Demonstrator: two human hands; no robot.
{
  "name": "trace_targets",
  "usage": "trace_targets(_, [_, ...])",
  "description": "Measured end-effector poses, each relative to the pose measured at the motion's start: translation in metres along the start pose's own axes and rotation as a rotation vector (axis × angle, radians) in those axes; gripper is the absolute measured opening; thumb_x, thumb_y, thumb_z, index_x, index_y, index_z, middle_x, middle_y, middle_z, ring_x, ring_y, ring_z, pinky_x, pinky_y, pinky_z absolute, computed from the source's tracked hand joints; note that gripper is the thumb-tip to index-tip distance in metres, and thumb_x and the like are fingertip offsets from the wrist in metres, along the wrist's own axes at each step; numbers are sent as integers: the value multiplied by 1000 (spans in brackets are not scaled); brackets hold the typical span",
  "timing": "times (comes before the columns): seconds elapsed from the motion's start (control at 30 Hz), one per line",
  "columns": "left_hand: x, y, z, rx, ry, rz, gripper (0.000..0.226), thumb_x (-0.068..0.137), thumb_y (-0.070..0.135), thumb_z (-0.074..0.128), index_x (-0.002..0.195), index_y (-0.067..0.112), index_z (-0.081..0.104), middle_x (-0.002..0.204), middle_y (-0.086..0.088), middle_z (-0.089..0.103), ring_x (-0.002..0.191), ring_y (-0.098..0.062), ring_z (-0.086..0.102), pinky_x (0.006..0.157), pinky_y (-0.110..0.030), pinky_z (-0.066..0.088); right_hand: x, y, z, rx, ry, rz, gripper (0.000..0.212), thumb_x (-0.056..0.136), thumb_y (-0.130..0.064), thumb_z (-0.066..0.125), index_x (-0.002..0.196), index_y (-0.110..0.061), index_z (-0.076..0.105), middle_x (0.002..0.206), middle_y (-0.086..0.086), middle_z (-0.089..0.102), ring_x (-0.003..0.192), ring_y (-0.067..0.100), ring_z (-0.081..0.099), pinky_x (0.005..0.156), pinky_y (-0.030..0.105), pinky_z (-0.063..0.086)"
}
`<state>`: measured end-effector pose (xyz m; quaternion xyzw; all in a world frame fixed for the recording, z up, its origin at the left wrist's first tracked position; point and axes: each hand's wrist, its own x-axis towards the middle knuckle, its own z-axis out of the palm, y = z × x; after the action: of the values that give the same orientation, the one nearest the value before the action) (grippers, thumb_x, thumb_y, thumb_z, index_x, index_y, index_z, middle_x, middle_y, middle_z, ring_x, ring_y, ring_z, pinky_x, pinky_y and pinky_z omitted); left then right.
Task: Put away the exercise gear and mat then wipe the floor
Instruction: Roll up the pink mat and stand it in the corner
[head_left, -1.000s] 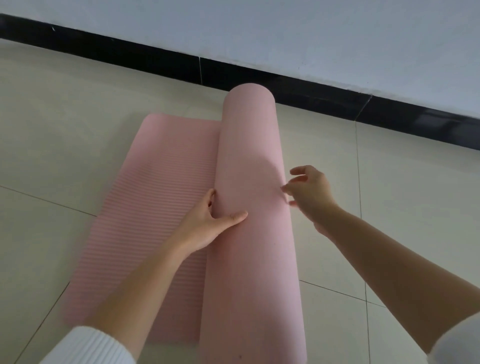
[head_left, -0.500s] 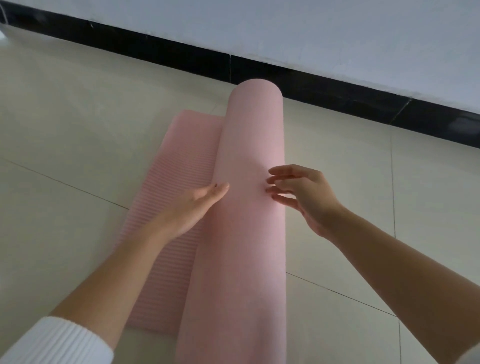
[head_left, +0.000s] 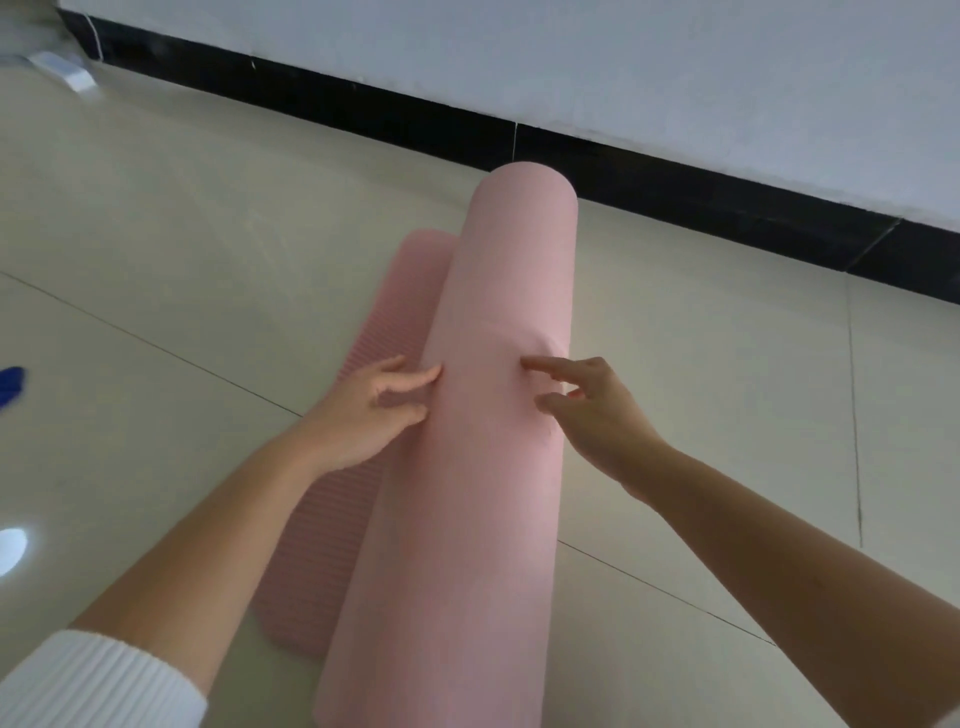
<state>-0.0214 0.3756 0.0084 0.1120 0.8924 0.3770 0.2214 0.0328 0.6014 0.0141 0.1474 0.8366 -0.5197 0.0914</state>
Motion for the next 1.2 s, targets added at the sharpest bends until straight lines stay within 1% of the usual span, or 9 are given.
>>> trace_targets(0.1, [-2,-2,-10,-19,39,-88,55,81,65,53,124,30,61,135,11,51,128,-4,41,103,-23,26,2,-12,15,111,-60,-33,36,95,-14,50,122,-34,64,122,-9,46,96,4,51,74,10,41])
trace_targets(0.17, [-3,-1,-13,13,14,-162,77,65,88,43,106,27,66,106,8,64,105,-12,58,90,-25,38,5,-17,16,280,-97,4,36,94,-8,49,120,-28,65,120,-4,57,100,8,58,92,26,50])
trace_targets(0.23, [-4,-1,-14,26,-7,-233,97,53,95,43,108,18,66,90,8,65,87,-14,60,77,-26,44,9,-20,12,520,-111,88,35,93,-1,49,119,-20,63,118,5,60,104,18,63,91,41,55])
trace_targets(0.4, [0,-9,-22,-91,-49,-321,74,55,76,69,111,29,66,102,18,69,95,-6,65,87,-26,49,19,-10,24,158,17,117,33,89,-19,62,122,-25,61,117,2,54,100,18,57,88,35,51])
trace_targets(0.53, [1,-10,-34,-289,5,-247,82,76,33,75,143,44,29,129,25,40,116,2,40,96,-24,33,18,-10,43,139,11,60,23,88,-37,64,111,-39,65,116,-2,54,100,12,56,67,19,41])
trace_targets(0.73, [13,-19,-54,-190,140,-237,62,82,9,61,135,39,47,140,7,47,122,-9,42,103,-31,33,46,-18,69,218,-69,272,85,75,-53,72,141,-14,34,131,3,49,113,20,52,92,39,47])
trace_targets(0.9, [13,-24,-64,-261,113,-395,49,75,55,57,117,31,64,123,-4,62,95,-23,61,85,-38,49,59,-11,85,402,-269,378,119,50,-75,76,144,-21,30,139,-4,48,122,23,50,95,50,41])
trace_targets(1.1, [3,-15,-47,-283,78,-256,65,76,53,65,136,38,46,140,14,47,128,-11,44,107,-34,34,43,12,94,719,-250,452,65,65,-60,74,119,-28,61,119,-5,66,113,15,58,97,45,47])
trace_targets(1.2, [-3,-3,-26,-291,59,-199,63,74,50,68,133,39,50,142,15,44,131,-5,38,100,-24,28,26,32,80,811,-213,466,62,61,-55,75,115,-27,65,114,2,69,110,19,60,88,39,51])
